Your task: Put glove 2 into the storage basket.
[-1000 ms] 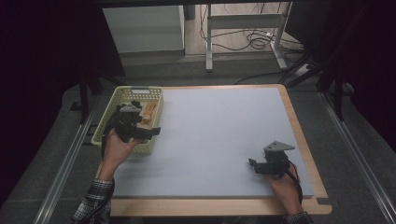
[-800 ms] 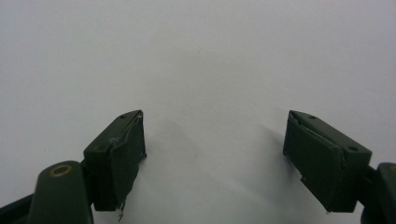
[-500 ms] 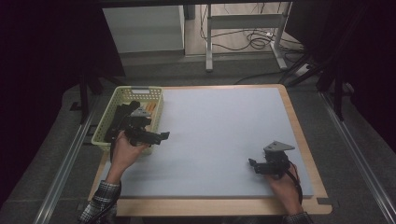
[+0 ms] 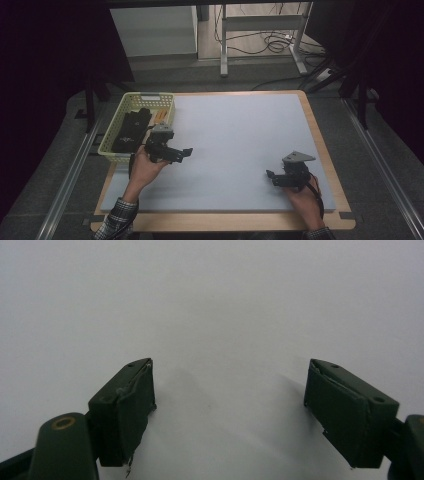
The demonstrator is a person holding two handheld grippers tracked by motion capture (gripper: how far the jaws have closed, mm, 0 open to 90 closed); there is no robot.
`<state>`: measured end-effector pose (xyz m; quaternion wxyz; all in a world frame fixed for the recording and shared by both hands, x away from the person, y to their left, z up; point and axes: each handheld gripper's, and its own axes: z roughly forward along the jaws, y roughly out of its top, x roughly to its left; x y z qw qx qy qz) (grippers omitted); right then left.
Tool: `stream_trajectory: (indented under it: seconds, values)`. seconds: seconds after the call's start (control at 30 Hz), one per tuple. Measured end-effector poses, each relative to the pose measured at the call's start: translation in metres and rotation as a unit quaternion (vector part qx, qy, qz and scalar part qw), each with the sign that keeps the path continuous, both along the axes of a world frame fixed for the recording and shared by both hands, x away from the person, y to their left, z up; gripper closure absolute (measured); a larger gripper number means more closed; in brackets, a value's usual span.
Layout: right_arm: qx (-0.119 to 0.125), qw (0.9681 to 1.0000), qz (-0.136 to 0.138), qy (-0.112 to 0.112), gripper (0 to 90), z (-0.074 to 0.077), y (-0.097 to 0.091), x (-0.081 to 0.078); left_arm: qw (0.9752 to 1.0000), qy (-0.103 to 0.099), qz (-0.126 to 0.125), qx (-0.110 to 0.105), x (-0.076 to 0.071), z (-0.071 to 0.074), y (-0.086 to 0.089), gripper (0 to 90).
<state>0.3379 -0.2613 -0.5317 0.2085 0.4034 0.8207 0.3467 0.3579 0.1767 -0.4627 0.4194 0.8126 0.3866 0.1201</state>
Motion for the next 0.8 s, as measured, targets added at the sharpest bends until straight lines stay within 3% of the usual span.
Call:
stream_trajectory:
  seconds: [0.8]
  values:
    - [-0.001,1.0000,0.001,0.000,19.9,0.000,0.000,0.000,0.9984,-0.007,-0.057,-0.002,-0.022,-0.023,-0.044,1.3]
